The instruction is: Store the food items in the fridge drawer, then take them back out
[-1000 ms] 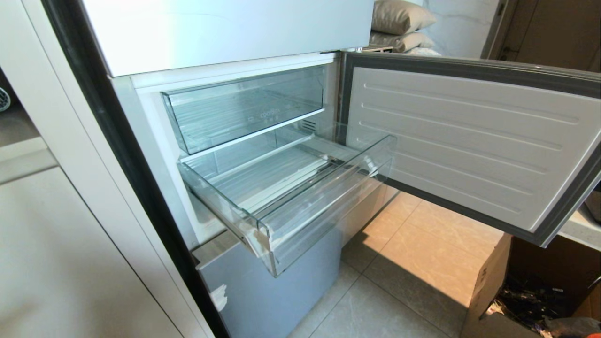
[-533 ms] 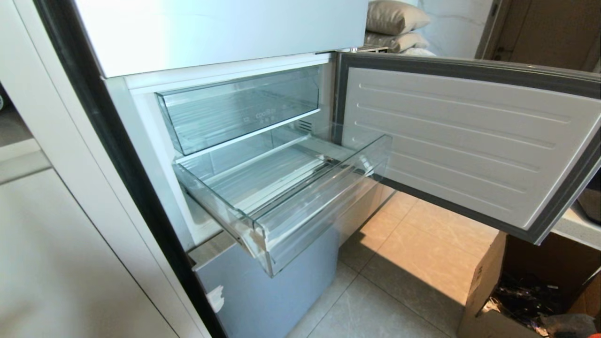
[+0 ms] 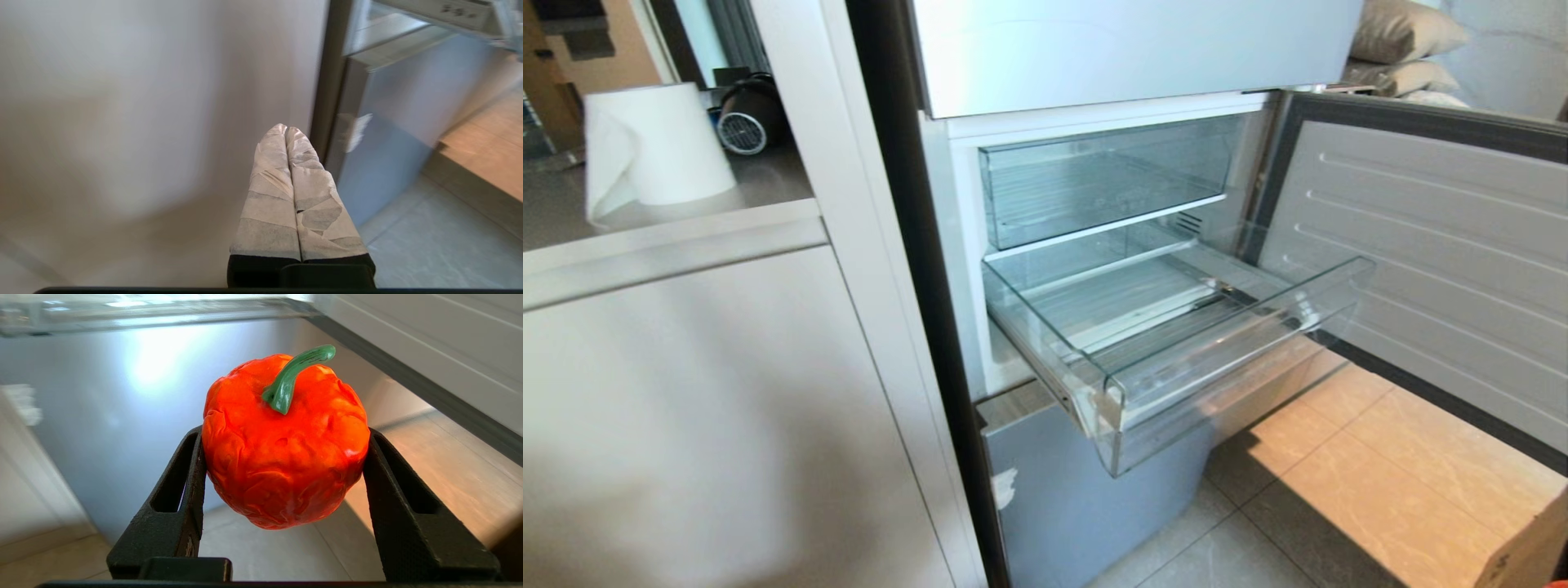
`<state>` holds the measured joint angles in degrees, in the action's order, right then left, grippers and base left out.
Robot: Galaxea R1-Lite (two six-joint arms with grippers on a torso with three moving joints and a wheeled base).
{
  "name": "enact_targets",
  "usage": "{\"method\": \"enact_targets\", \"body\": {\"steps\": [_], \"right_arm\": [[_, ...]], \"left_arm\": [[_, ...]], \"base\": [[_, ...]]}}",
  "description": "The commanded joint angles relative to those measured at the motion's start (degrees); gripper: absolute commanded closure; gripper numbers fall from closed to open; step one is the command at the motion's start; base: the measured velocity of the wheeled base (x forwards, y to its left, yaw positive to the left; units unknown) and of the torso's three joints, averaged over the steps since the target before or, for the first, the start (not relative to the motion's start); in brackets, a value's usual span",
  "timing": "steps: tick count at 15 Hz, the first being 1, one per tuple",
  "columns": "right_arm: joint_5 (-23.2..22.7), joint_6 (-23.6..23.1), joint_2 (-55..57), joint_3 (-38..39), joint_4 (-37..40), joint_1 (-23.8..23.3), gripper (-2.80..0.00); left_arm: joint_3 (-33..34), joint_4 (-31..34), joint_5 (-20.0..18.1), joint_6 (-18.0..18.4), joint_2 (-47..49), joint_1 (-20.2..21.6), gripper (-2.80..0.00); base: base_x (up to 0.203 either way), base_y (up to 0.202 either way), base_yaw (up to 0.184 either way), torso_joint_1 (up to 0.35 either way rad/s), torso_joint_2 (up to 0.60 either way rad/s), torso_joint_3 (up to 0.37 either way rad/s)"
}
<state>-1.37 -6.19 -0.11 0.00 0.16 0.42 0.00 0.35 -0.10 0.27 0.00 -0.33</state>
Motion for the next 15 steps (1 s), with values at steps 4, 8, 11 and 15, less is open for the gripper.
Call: {"method": "enact_targets", "body": {"steps": [4, 8, 11, 15], "right_arm": [[-0.04, 0.04, 0.11, 0.09, 0.02, 0.02, 0.0], [0.14, 0.3, 0.11, 0.0, 0.02, 0.02, 0.0], [-0.29, 0.47, 0.18, 0.0, 0.02, 0.02, 0.0], [-1.29, -1.15, 4.25, 0.08, -0.33, 0.02, 0.0]], "left_arm": [[0.0, 0.0, 0.01, 0.0, 0.0, -0.02, 0.0], [0.0, 0.0, 0.01, 0.0, 0.0, -0.02, 0.0], [0.0, 0.0, 0.01, 0.0, 0.0, -0.02, 0.0], [0.0, 0.0, 0.01, 0.0, 0.0, -0.02, 0.0]], "base": [[-0.001, -0.009, 0.176, 0.001, 0.0, 0.003], [0.001, -0.01, 0.171, 0.003, 0.0, 0.001], [0.001, -0.005, 0.115, 0.004, 0.0, 0.005], [0.0, 0.0, 0.0, 0.0, 0.0, 0.0]]}}
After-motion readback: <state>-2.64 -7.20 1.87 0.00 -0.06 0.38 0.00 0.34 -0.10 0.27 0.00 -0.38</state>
